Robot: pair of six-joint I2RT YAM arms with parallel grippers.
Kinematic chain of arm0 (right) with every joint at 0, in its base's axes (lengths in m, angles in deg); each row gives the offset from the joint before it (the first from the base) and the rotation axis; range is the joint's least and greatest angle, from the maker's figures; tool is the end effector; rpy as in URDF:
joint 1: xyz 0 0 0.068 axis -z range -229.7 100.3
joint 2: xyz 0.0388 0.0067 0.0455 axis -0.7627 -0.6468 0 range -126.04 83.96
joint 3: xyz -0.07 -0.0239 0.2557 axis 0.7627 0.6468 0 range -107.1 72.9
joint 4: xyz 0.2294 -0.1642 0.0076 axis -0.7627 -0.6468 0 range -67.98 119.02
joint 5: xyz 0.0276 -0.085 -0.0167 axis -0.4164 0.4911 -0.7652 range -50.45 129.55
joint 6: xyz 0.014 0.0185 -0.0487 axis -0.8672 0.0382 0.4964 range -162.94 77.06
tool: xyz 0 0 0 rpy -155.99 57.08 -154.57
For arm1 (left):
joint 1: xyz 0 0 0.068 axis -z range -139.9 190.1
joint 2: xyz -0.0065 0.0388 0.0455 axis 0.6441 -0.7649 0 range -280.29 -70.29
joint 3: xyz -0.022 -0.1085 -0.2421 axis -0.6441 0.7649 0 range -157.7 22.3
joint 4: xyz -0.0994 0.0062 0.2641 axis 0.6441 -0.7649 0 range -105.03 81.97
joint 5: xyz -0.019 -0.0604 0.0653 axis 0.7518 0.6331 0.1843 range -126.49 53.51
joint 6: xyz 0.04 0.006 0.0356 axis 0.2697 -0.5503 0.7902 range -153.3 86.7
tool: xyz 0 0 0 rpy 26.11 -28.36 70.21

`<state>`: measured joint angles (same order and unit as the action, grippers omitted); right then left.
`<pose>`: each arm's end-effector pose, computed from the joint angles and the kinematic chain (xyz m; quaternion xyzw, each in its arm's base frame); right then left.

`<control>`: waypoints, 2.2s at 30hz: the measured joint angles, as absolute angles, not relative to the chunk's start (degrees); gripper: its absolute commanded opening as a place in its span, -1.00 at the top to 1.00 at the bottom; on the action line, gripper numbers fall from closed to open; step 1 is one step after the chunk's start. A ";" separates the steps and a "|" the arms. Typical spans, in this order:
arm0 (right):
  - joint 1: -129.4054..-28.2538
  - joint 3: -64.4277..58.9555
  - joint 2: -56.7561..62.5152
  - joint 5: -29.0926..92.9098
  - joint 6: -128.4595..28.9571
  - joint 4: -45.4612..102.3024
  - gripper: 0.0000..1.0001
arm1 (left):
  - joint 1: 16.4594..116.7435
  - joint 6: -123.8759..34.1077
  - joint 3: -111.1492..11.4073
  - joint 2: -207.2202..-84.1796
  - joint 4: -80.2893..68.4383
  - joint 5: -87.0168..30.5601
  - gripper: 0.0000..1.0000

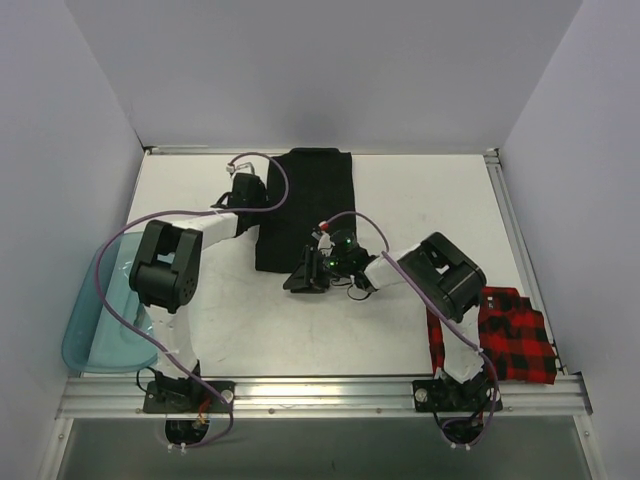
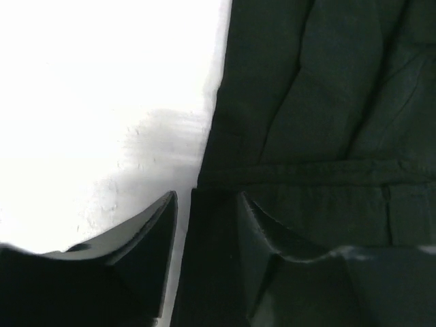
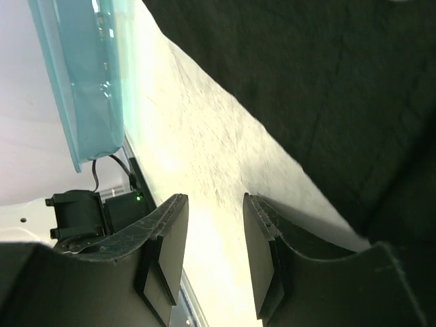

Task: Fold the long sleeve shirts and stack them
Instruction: Fold the shirt

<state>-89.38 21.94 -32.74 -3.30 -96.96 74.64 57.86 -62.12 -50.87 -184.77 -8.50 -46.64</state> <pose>0.2878 0.2701 0.0898 -0.1123 0.7832 0.5938 0.1462 0.4287 -0.1309 0.1437 -0.1235 0.9015 -0.0867 0.4057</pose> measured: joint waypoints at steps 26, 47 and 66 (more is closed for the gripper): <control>-74.02 20.36 -19.91 9.57 -88.02 46.47 0.11 | 61.34 -74.14 -24.81 -162.76 -13.72 -40.72 -0.49; -65.39 27.40 -10.12 17.00 -77.24 33.35 0.24 | 85.95 -88.22 -13.51 -155.61 -7.49 -32.72 -0.40; -79.66 37.22 12.06 18.53 -81.42 31.98 0.18 | 75.72 -83.28 -13.95 -142.41 -23.17 -42.55 -0.20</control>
